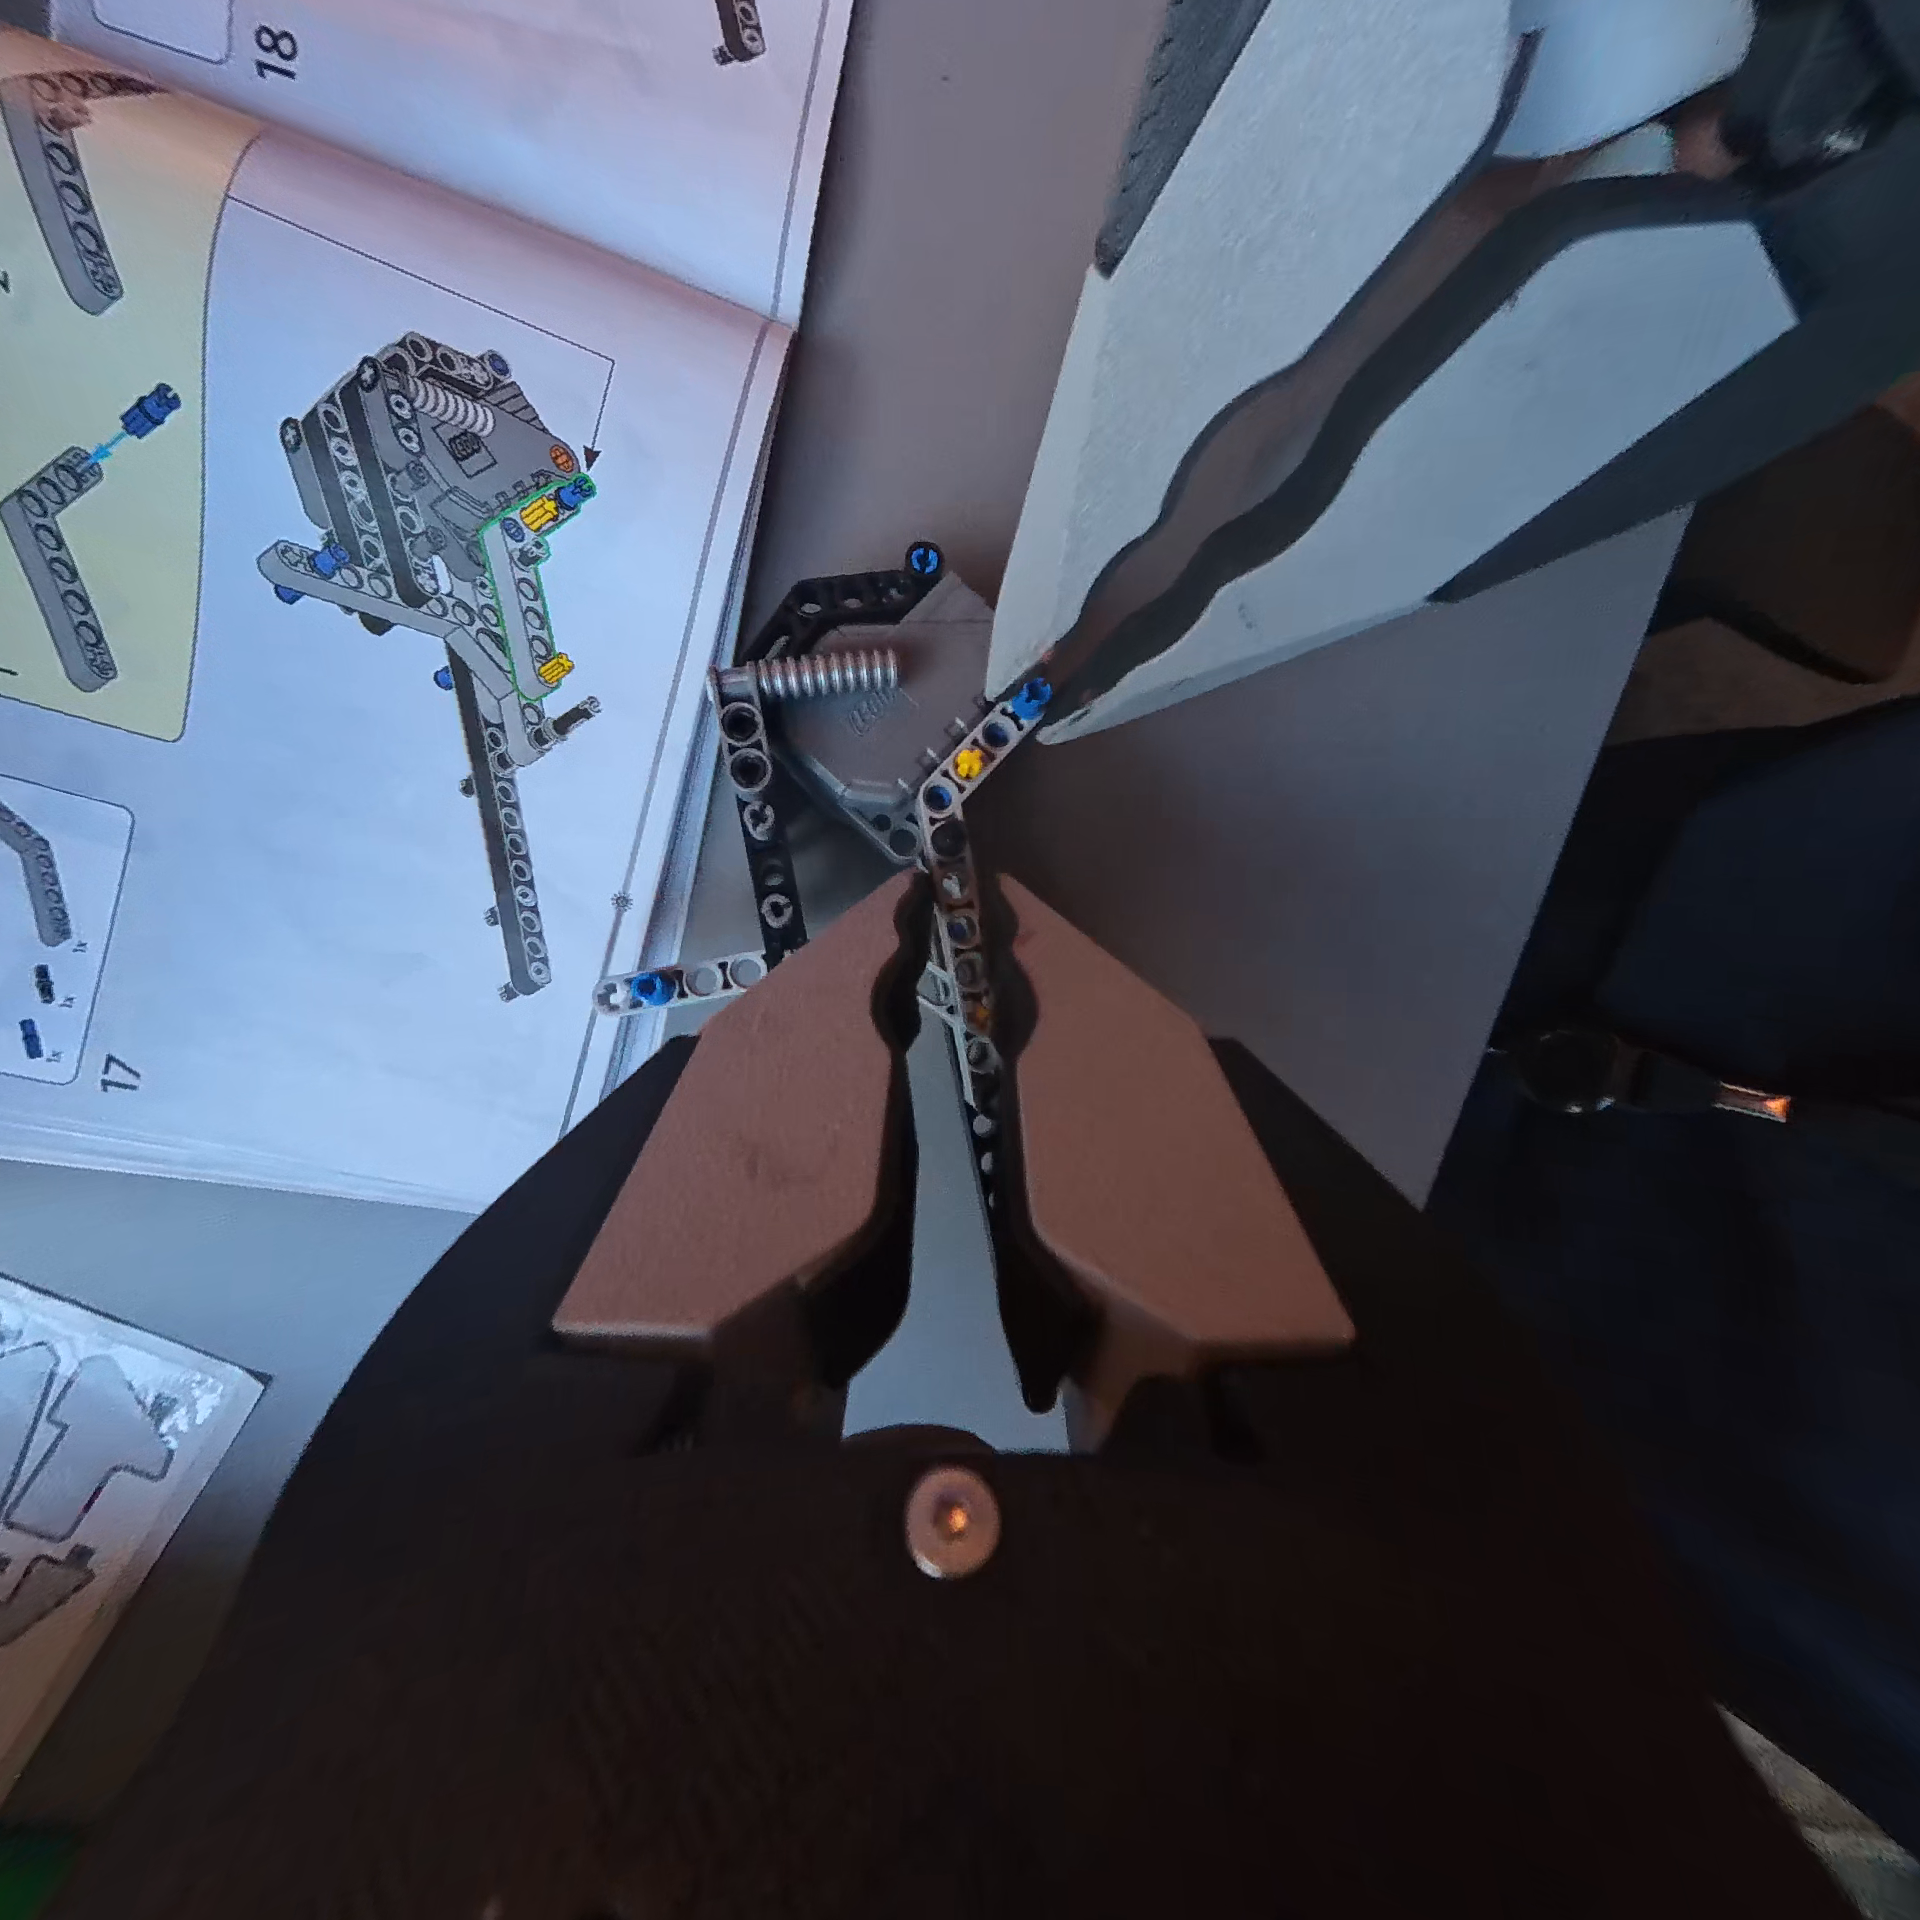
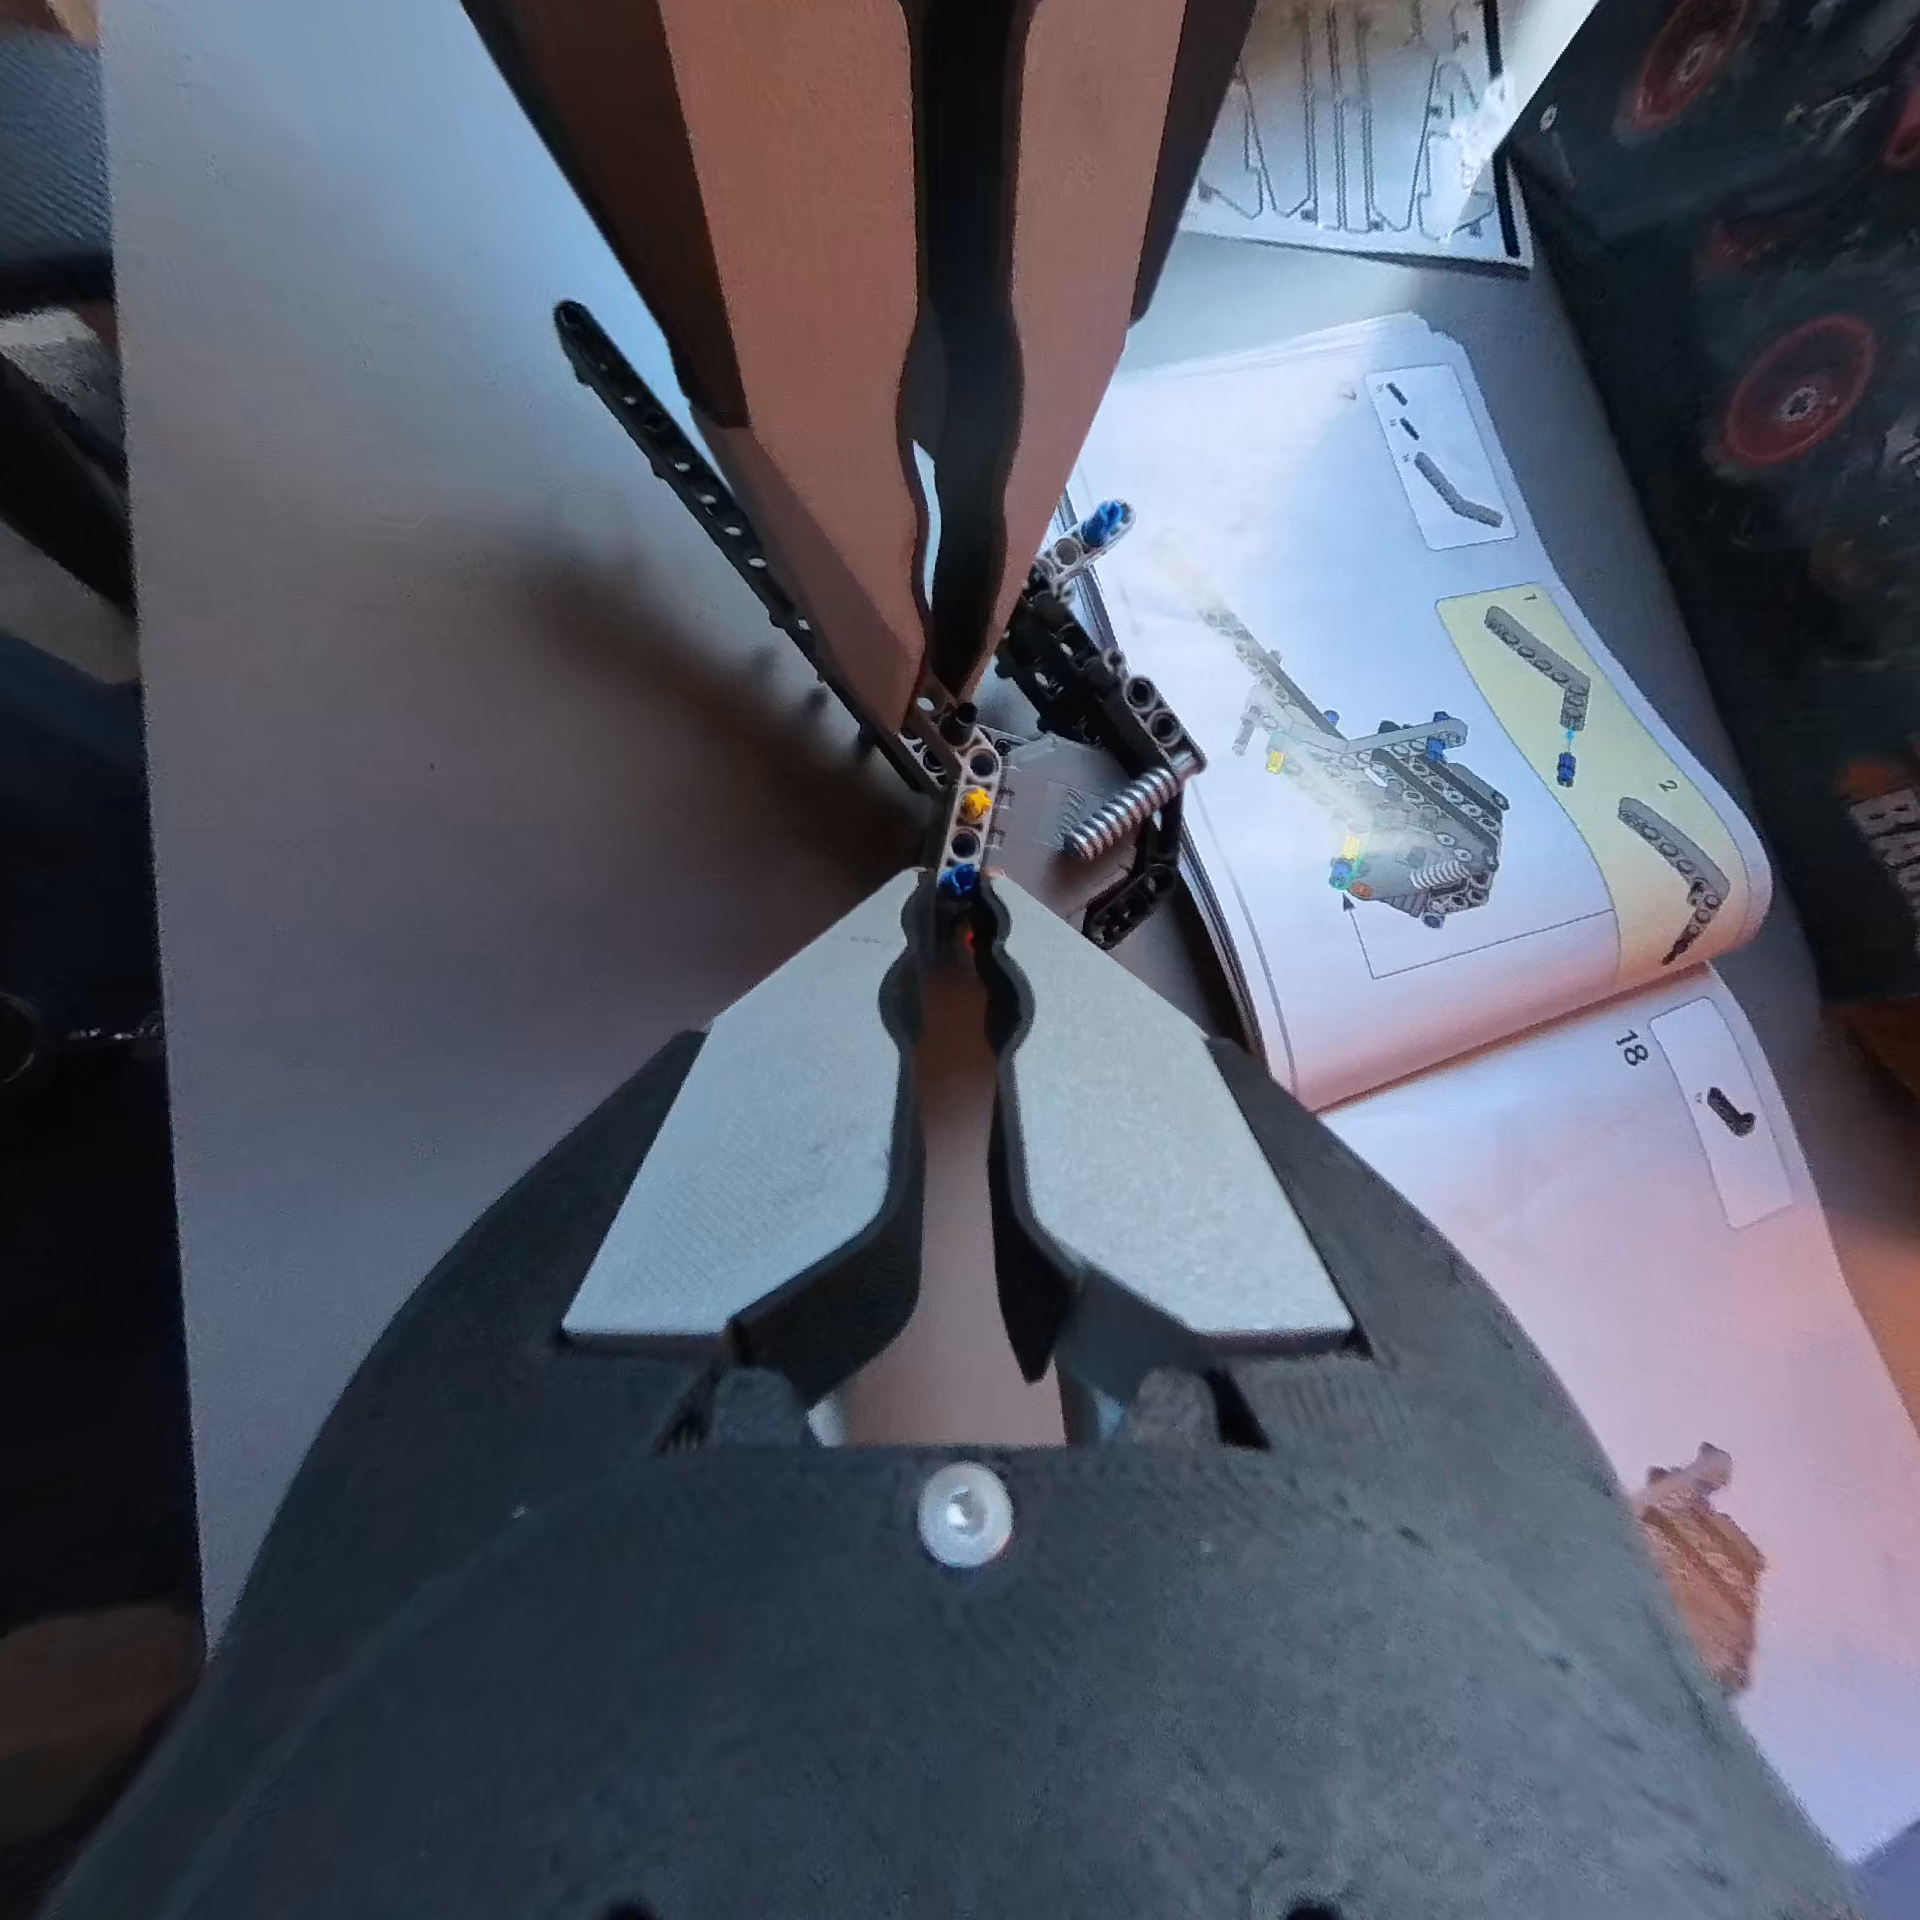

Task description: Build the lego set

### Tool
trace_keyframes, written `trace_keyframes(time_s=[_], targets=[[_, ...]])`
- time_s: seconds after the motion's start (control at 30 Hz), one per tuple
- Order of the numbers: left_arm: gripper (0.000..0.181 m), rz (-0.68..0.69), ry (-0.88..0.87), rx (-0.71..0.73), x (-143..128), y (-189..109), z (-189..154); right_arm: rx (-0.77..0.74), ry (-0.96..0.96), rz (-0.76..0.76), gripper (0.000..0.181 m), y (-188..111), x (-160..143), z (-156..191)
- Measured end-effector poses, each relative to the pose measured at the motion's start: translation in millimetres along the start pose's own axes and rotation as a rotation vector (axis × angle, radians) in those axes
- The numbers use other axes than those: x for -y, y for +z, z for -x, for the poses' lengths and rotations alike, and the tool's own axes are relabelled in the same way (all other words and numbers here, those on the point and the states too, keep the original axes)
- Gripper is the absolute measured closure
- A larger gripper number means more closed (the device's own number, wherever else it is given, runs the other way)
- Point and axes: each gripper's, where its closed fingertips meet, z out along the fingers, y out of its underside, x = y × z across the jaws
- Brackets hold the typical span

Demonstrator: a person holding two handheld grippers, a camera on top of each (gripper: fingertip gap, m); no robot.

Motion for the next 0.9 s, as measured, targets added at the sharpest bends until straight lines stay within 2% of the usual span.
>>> trace_keyframes(time_s=[0.03,0.5,0.9], targets=[[0.174,-0.004,0.000,0.007,-0.2,0.0,0.2,-0.004,-0.010,0.021,0.177,0.2,-0.2,-0.1],[0.174,-0.085,-0.037,-0.048,-0.4,1.2,0.1,0.060,-0.061,0.264,0.177,0.5,-2.8,-0.6],[0.174,-0.100,-0.033,-0.030,-0.8,2.2,0.3,0.074,-0.101,0.388,0.177,1.2,-3.6,0.0]])
